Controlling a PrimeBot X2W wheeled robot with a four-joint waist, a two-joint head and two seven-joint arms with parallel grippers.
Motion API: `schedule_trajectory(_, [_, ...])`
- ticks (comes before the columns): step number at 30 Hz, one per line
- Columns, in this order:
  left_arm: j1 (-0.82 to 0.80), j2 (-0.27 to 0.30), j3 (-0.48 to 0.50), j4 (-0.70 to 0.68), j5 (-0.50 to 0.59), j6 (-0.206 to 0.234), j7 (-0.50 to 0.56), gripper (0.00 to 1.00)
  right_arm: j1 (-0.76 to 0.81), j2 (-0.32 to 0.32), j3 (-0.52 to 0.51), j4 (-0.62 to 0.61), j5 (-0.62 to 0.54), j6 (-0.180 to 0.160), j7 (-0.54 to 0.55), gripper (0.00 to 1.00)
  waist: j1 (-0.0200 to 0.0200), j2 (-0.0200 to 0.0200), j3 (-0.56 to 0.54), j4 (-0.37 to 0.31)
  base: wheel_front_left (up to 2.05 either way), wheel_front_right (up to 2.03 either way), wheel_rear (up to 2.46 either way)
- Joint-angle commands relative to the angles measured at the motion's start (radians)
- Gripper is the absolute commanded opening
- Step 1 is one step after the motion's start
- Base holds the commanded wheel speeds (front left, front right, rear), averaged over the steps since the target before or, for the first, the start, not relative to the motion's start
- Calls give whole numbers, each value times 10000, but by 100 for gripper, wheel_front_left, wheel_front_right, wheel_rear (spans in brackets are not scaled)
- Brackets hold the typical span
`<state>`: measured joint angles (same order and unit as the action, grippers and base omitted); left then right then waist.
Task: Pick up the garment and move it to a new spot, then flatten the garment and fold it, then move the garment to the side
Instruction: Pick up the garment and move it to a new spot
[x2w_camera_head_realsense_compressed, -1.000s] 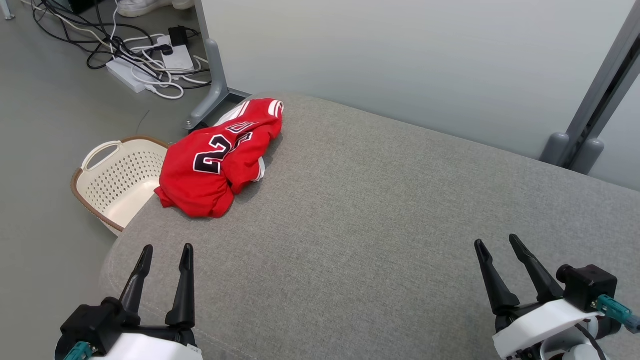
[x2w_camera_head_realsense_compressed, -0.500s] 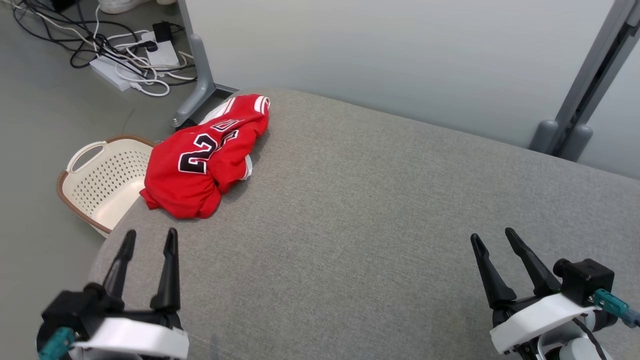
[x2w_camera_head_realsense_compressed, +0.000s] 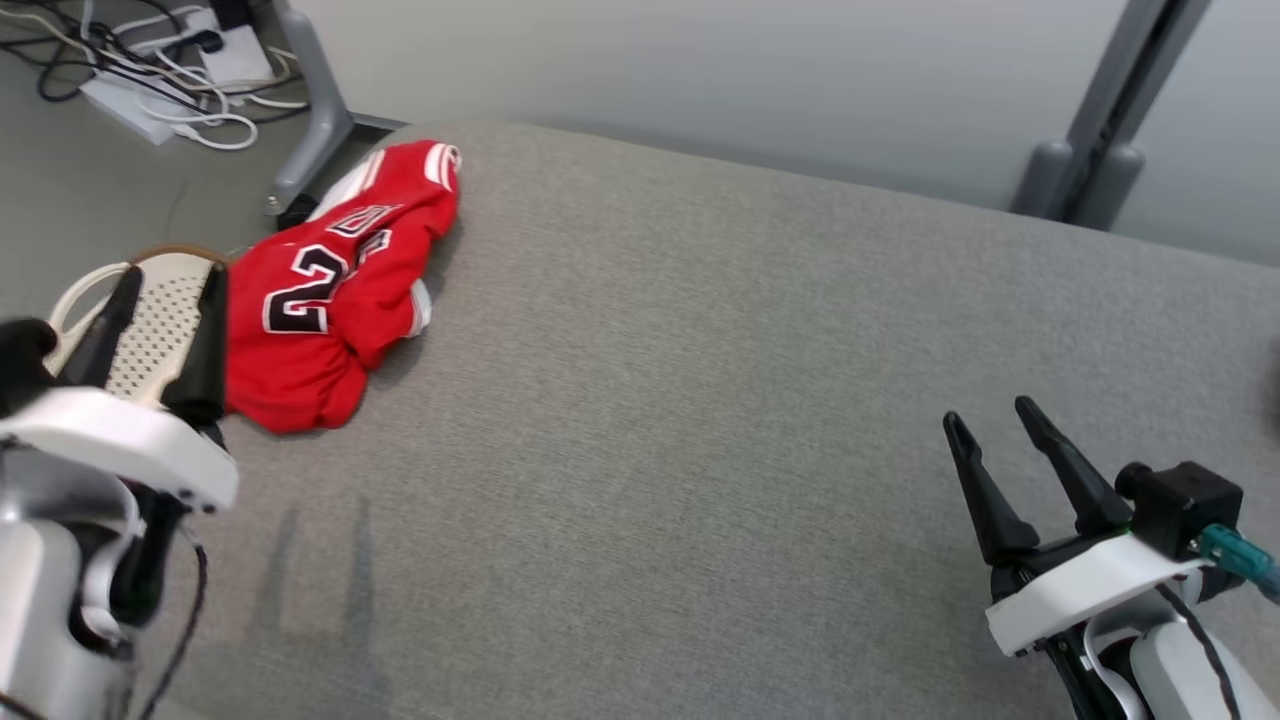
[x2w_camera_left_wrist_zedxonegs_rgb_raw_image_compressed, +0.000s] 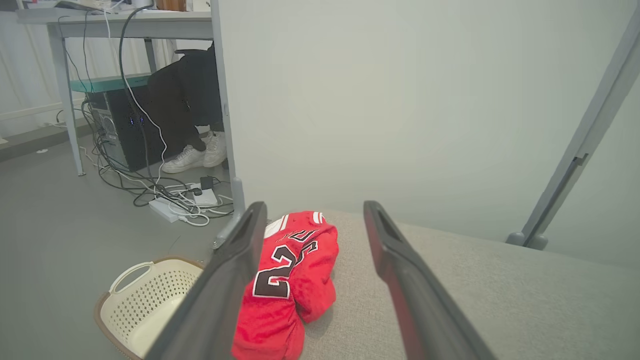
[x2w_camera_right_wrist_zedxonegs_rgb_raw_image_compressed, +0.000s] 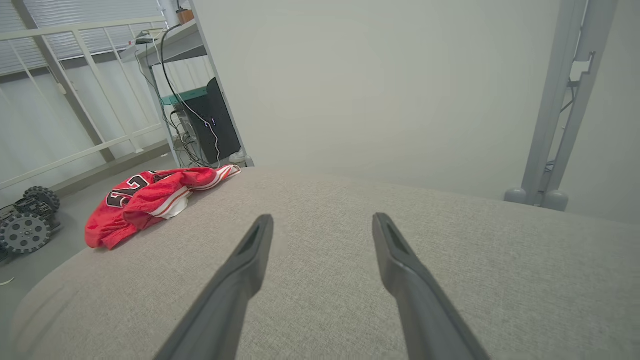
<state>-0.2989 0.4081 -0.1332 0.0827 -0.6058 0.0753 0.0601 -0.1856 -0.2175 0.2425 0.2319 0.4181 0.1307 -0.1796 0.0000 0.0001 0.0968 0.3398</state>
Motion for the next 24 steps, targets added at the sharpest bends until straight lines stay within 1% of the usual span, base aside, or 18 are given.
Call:
schedule_trajectory(1, [-424,82,115,408,-252,-137,238,100,-191,-69,7,-103,-58,3,30,100,0,-1,427,-430,0,0,0])
schedule_trajectory(4, [-1296,465,223,1443,-407,-377,690,100,-338,-101,10,-139,-61,3,79,100,0,-1,830,-847,0,0,0])
schedule_trajectory(10, [-2803,1115,682,3489,-933,-868,1147,100,-745,-285,-37,-374,-165,3,120,100,0,-1,1789,-1846,0,0,0])
schedule_trajectory(12, [-3199,1326,853,4066,-1099,-1022,1227,100,-873,-323,-90,-453,-175,3,124,100,0,-1,2103,-2207,0,0,0])
schedule_trajectory(13, [-3199,1326,853,4066,-1099,-1022,1227,100,-873,-323,-90,-453,-175,3,124,100,0,-1,2103,-2207,0,0,0])
schedule_trajectory(14, [-3542,1638,1026,4640,-1238,-1145,1363,100,-1017,-345,-160,-515,-166,3,109,100,0,-1,2417,-2580,0,0,0])
schedule_trajectory(19, [-4364,2241,1211,6165,-1560,-1468,1934,100,-1188,-433,-300,-728,-223,3,70,100,0,-1,3178,-3295,0,0,0])
schedule_trajectory(21, [-4605,2465,1234,6691,-1636,-1515,2204,100,-1218,-423,-323,-766,-223,3,29,100,0,-1,3396,-3512,0,0,0])
schedule_trajectory(22, [-4605,2465,1234,6691,-1636,-1515,2204,100,-1218,-423,-323,-766,-223,3,29,100,0,-1,3396,-3512,0,0,0])
schedule_trajectory(24, [-4802,2634,1251,7192,-1670,-1478,2446,100,-1271,-425,-373,-804,-242,3,9,100,0,-1,3570,-3682,0,0,0])
